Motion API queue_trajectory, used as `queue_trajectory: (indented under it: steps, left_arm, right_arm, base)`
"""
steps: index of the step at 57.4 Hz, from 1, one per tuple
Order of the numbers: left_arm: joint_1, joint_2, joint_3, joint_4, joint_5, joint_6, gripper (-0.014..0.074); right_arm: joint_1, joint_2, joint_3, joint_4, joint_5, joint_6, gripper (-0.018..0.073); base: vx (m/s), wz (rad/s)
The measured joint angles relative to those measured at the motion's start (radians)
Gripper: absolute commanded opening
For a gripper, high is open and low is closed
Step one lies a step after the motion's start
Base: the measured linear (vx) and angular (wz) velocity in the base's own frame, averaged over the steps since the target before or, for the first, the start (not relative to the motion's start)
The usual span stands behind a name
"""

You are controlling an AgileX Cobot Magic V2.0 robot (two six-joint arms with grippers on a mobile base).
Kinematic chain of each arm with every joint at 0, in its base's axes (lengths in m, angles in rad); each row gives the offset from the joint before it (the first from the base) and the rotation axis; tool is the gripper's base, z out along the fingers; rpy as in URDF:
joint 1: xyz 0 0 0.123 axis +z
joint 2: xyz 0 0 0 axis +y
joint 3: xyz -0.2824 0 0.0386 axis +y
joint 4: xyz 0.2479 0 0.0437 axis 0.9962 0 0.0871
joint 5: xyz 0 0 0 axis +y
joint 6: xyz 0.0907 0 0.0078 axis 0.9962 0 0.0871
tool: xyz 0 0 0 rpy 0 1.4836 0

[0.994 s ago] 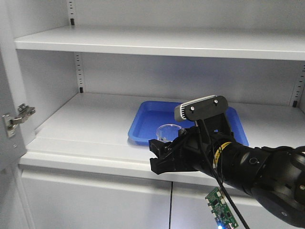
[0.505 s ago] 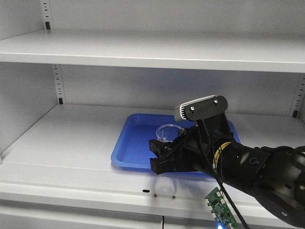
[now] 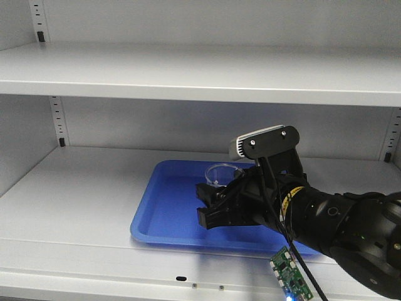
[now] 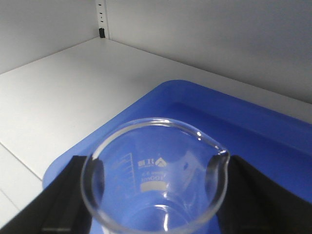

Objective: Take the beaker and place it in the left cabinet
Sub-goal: 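Lower the held beaker onto the blue tray on the shelf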

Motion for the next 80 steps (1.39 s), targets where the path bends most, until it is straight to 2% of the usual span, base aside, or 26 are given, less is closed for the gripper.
queue_trajectory:
  steps: [22, 33, 46, 58, 71, 80]
  left_arm:
    - [0.0, 0.0, 0.0, 0.0, 0.0, 0.0, 0.0001]
    - [0.0, 0.0, 0.0, 0.0, 0.0, 0.0, 0.0001]
    - [0.0, 0.0, 0.0, 0.0, 0.0, 0.0, 0.0001]
    - [0.0, 0.0, 0.0, 0.0, 0.0, 0.0, 0.0001]
    - [0.0, 0.0, 0.0, 0.0, 0.0, 0.0, 0.0001]
    - [0.0, 0.0, 0.0, 0.0, 0.0, 0.0, 0.0001]
  right_arm:
    - [0.0, 0.009, 0.0, 0.0, 0.0, 0.0, -0.0004]
    - [-0.003, 0.097, -0.002, 0.0, -0.04, 0.0, -0.0004]
    - [-0.067, 0.21, -0.001, 0.039, -0.208, 0.0, -0.0004]
    - [-0.141, 0.262, -0.002, 0.073, -0.237, -0.017, -0.0003]
    - [-0.152, 0.266, -0.004, 0.076, -0.249, -0.082, 0.0008]
    - [-0.152, 0.273, -0.004, 0.076, -0.279, -0.088, 0.0036]
  base:
    - [0.03, -0.04]
    - [0.0, -0.01]
    - [0.0, 0.0]
    - [0.0, 0.0]
    - [0.0, 0.0]
    - [0.0, 0.0]
